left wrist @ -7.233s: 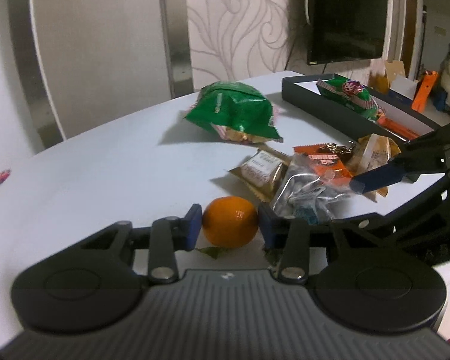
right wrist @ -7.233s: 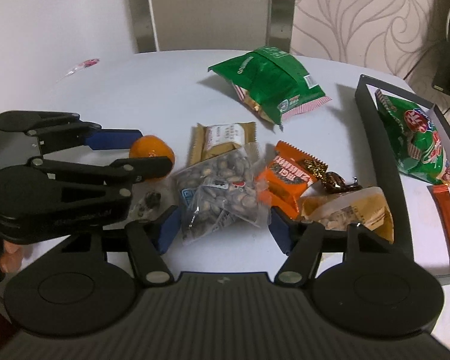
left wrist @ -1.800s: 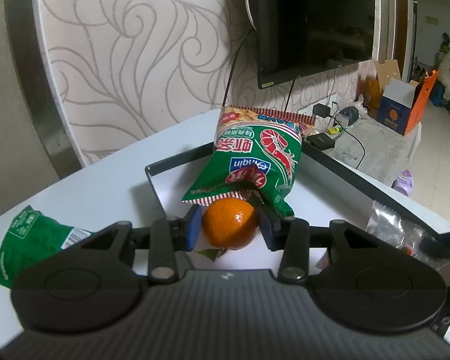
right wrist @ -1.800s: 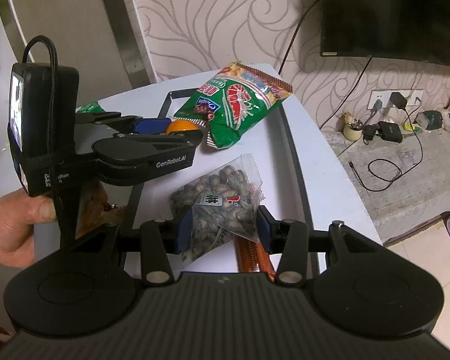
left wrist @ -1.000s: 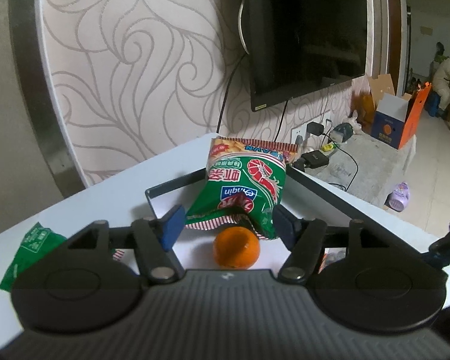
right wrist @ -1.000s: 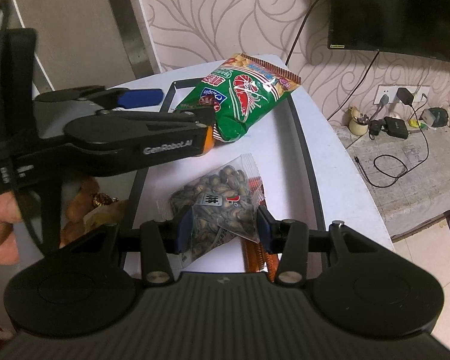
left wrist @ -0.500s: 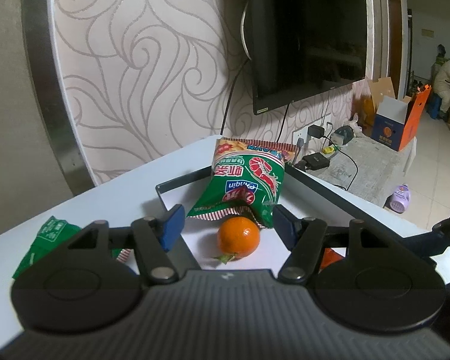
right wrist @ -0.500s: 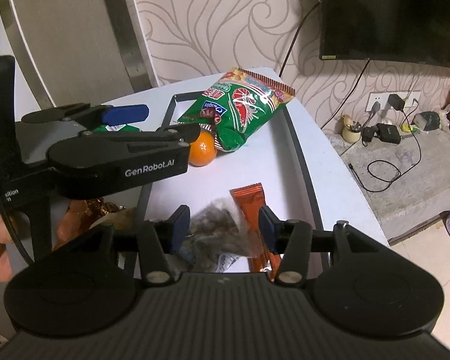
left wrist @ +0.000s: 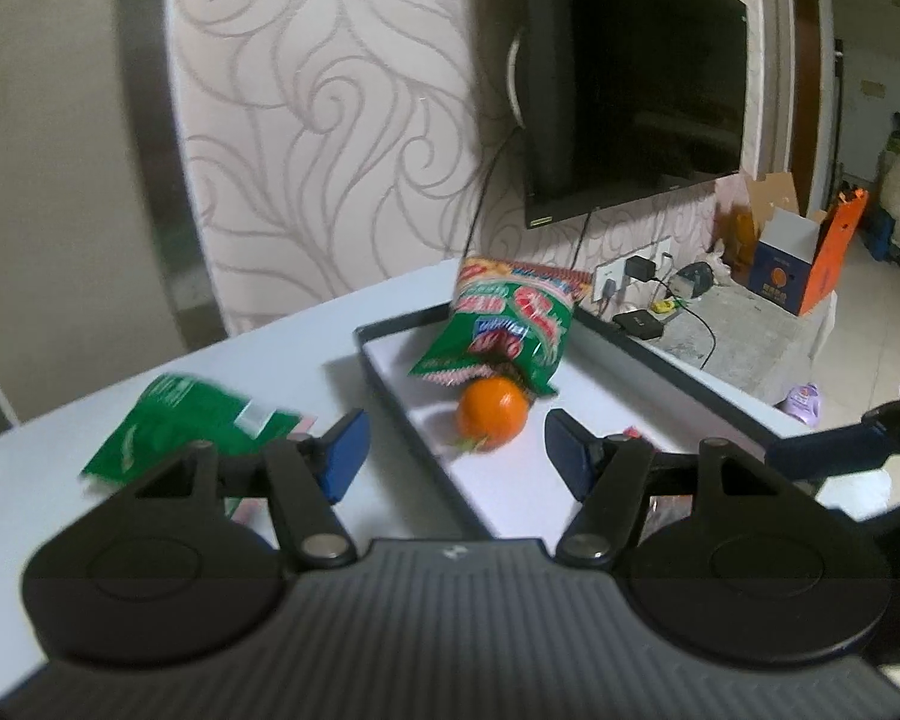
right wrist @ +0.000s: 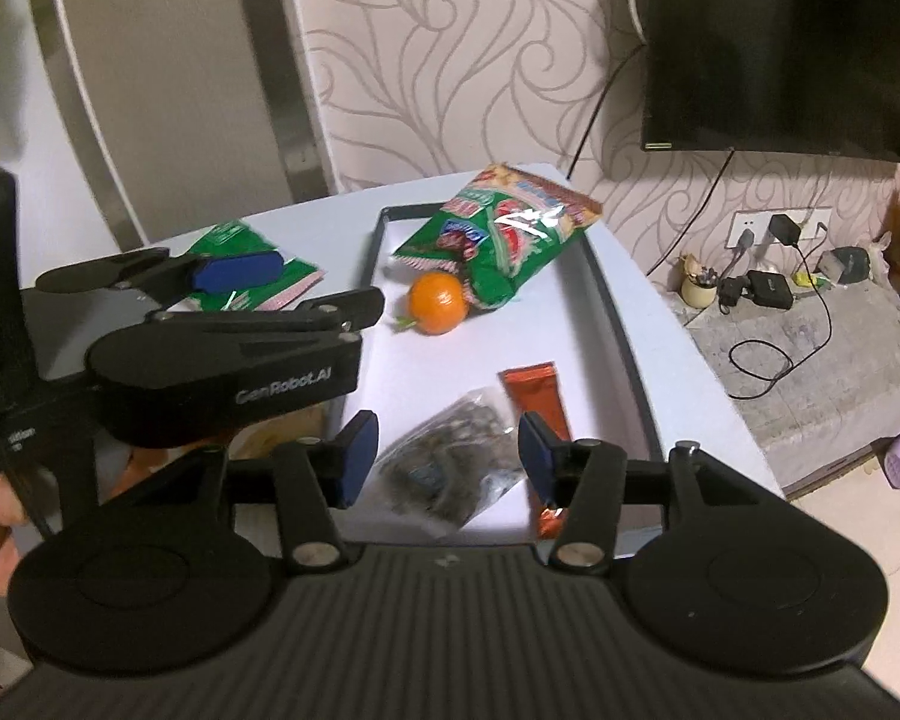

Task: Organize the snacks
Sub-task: 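Grasp the tan pastry bag with the right tool while the left tool approaches the small figurine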

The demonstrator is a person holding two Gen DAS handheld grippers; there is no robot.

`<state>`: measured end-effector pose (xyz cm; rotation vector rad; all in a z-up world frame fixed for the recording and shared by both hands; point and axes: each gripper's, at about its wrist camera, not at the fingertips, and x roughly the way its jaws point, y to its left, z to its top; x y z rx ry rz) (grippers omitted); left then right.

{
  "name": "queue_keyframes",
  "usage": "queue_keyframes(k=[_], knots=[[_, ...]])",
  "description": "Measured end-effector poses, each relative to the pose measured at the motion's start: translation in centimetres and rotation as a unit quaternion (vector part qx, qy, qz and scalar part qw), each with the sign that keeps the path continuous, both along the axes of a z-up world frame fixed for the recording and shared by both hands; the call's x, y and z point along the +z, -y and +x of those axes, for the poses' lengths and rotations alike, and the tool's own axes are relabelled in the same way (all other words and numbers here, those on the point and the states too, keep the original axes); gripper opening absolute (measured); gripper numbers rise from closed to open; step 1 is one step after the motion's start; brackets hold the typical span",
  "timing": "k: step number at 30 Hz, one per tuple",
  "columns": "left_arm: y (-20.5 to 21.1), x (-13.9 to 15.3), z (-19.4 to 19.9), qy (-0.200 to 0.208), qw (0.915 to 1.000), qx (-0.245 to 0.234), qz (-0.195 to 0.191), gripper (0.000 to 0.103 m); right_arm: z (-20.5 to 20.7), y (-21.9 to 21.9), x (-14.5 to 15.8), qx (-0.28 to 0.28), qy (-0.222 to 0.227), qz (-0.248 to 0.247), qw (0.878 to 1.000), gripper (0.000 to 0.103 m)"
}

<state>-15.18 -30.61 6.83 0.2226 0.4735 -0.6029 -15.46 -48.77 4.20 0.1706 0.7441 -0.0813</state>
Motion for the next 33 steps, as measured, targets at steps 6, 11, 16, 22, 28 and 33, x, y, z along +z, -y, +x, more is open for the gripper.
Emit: queue_keyframes(k=[6, 11, 16, 22, 28, 33], knots=[[-4.4, -0.5, -2.1, -0.005, 0.9997, 0.021, 0.007, 0.067, -0.8, -2.7, -0.1, 0.023, -0.001, -0.005, 1.000, 0.058], [-8.9, -1.4, -3.7, 0.003, 0.9986, 0.046, 0.027, 0.067, -0.8, -5.2, -0.3, 0.049, -0.003, 0.000, 0.999, 0.058], [-12.5, -2.3, -4.6, 0.006, 0.9956, 0.081, 0.046, 0.067, -0.4, -7.9, -0.2, 0.080, -0.005, 0.003, 0.997, 0.058], [-15.7, -3.9, -4.7, -0.014, 0.9902, 0.125, 0.060, 0.067, 0.8, -10.9, -0.7, 0.126, -0.015, 0.002, 0.992, 0.058], [-16.9, -5.5, -4.8, -0.032, 0.9871, 0.137, 0.077, 0.067, 2.1, -12.0, -1.8, 0.134, -0.028, -0.008, 0.991, 0.058], [-17.1, -6.1, -4.5, -0.041, 0.9862, 0.137, 0.083, 0.066, 3.4, -11.8, -3.0, 0.132, -0.064, 0.018, 0.989, 0.061]])
